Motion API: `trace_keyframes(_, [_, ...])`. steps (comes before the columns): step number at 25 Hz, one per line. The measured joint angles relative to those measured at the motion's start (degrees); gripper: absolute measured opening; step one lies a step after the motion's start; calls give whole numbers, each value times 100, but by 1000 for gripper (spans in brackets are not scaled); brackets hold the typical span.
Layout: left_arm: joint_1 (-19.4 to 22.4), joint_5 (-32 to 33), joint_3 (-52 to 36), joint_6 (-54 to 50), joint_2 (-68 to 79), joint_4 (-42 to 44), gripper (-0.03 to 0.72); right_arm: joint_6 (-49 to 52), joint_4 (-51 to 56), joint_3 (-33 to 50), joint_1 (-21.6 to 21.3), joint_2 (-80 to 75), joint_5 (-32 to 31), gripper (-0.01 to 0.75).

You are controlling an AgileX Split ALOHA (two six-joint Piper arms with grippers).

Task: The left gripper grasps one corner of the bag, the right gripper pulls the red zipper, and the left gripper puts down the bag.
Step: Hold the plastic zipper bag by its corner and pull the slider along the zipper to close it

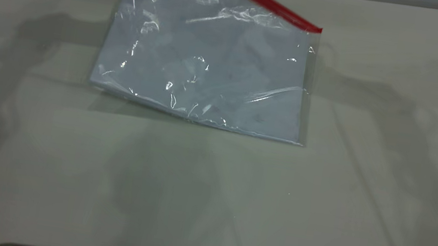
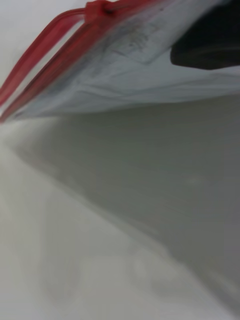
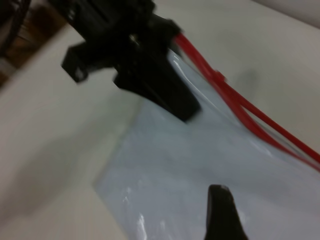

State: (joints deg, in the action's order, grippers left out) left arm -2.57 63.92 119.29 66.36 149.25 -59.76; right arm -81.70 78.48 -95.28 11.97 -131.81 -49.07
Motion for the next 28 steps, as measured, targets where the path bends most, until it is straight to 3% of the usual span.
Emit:
trace_keyframes(7, [-512,217,40,344,-349,1119,51,75,606,-671,0,-517,-890,507])
trace_keyframes(14, [-1013,22,46,883,-440,1769,51,93,643,-711,0,-867,-1020,507])
trace_keyframes(28, [-1278,-52,46,1009,-440,1925,51,-153,1099,-723,0,-1666,-1513,504])
